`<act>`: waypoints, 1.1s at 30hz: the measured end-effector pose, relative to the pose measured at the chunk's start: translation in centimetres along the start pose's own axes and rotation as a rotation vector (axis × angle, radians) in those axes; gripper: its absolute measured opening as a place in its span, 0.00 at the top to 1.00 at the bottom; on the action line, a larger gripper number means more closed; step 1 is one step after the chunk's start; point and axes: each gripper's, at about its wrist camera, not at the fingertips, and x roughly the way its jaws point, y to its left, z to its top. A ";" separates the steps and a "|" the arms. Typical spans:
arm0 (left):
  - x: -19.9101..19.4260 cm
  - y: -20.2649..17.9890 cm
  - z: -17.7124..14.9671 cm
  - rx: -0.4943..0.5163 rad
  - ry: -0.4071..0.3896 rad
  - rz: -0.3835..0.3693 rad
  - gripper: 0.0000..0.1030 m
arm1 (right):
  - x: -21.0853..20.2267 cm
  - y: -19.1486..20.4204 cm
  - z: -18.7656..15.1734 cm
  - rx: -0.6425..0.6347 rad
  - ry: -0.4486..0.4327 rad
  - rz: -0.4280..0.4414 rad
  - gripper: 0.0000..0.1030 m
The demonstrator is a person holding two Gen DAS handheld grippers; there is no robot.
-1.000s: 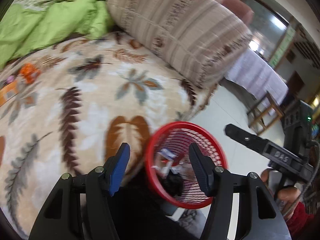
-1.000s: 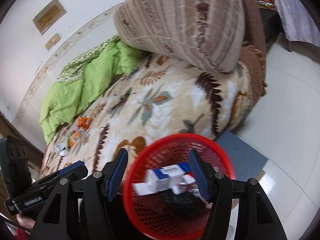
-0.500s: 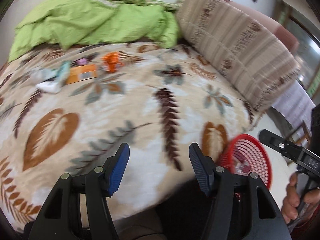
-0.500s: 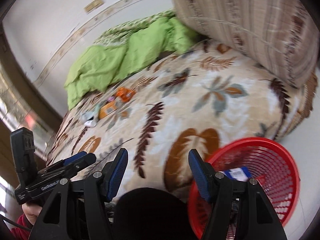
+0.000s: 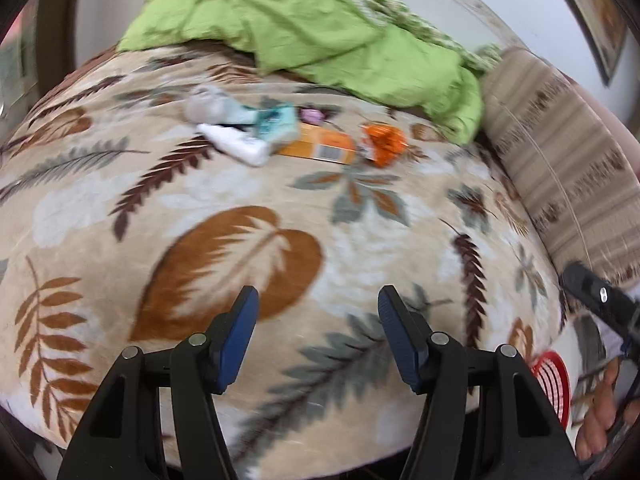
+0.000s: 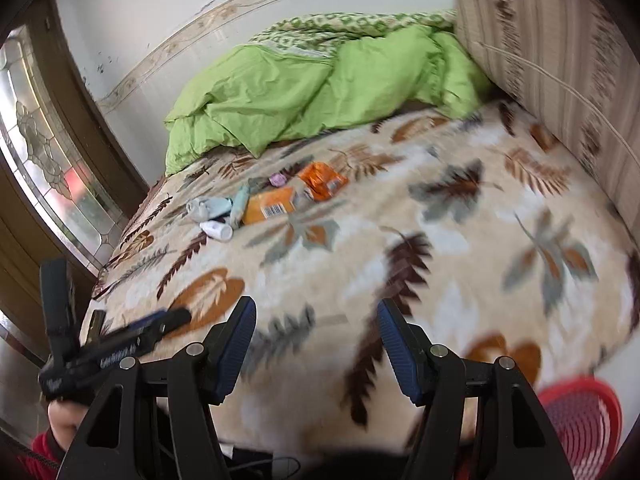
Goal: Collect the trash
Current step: 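Move both empty tools back toward the bed, then close the right tool on the orange snack bag and lift it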
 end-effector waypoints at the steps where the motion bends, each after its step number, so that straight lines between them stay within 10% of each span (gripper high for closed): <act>1: 0.1 0.6 0.2 -0.014 -0.003 0.010 0.41 | 1.2 0.4 1.0 -0.013 0.001 -0.001 0.36; 20: 3.7 5.8 2.2 -0.106 -0.026 0.121 0.41 | 24.0 1.8 12.9 -0.029 0.034 -0.155 0.35; 24: 4.5 6.3 3.7 -0.120 -0.026 0.117 0.41 | 26.2 0.9 13.3 0.007 0.045 -0.148 0.59; 33: 7.7 8.0 9.3 -0.286 0.002 0.052 0.41 | 20.7 2.1 10.9 -0.002 -0.067 -0.096 0.73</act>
